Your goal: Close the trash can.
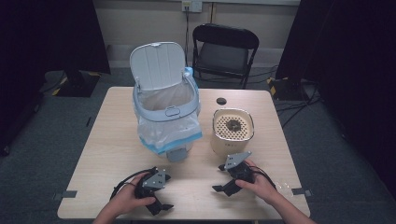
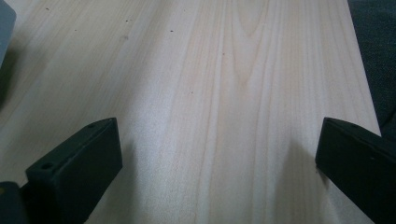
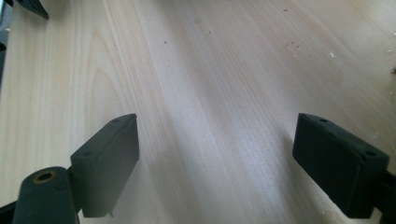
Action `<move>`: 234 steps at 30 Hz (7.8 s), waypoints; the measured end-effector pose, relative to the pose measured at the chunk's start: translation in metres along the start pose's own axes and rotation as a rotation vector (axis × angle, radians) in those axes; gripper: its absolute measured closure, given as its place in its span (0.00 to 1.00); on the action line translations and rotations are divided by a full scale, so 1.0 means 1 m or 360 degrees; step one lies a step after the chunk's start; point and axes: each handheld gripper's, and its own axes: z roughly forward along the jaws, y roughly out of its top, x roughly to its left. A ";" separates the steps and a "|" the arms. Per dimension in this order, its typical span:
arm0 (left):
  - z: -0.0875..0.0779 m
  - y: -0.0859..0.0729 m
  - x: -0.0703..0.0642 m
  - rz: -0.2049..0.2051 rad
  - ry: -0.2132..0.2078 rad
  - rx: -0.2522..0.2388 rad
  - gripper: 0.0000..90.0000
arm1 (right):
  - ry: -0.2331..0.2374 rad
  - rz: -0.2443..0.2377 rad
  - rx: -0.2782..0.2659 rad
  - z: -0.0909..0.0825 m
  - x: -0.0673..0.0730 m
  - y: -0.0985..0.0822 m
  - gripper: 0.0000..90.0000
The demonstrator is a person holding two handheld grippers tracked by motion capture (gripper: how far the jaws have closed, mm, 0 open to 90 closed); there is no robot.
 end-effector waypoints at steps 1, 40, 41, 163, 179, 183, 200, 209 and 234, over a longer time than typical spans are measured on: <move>-0.001 0.000 0.000 -0.0007 0.0005 0.0013 0.00 | -0.0010 -0.0004 -0.0002 0.002 0.000 -0.001 0.16; -0.166 0.015 0.049 -0.0600 0.0284 -0.0058 0.18 | -0.0107 -0.0080 -0.0064 0.008 0.003 -0.006 0.14; -0.166 0.015 0.049 -0.0600 0.0284 -0.0058 0.18 | -0.0106 -0.0081 -0.0065 0.008 0.003 -0.006 0.14; -0.228 0.187 0.153 -0.0380 0.0395 -0.0210 0.17 | -0.0105 -0.0068 -0.0057 0.006 0.004 -0.007 0.13; -0.209 0.180 0.145 -0.0459 0.0298 -0.0277 0.53 | -0.0108 -0.0067 -0.0061 0.007 0.004 -0.007 0.13; -0.204 0.180 0.146 -0.0467 0.0291 -0.0247 0.56 | -0.0108 -0.0069 -0.0061 0.006 0.004 -0.007 0.13; -0.179 0.181 0.152 -0.0441 0.0480 -0.0253 0.64 | -0.0109 -0.0070 -0.0061 0.007 0.004 -0.007 0.13; -0.175 0.176 0.149 -0.0441 0.0513 -0.0293 0.67 | -0.0110 -0.0070 -0.0061 0.007 0.004 -0.007 0.13; -0.199 0.160 0.117 -0.0502 0.0527 -0.0198 0.18 | -0.0109 -0.0069 -0.0061 0.007 0.004 -0.007 0.13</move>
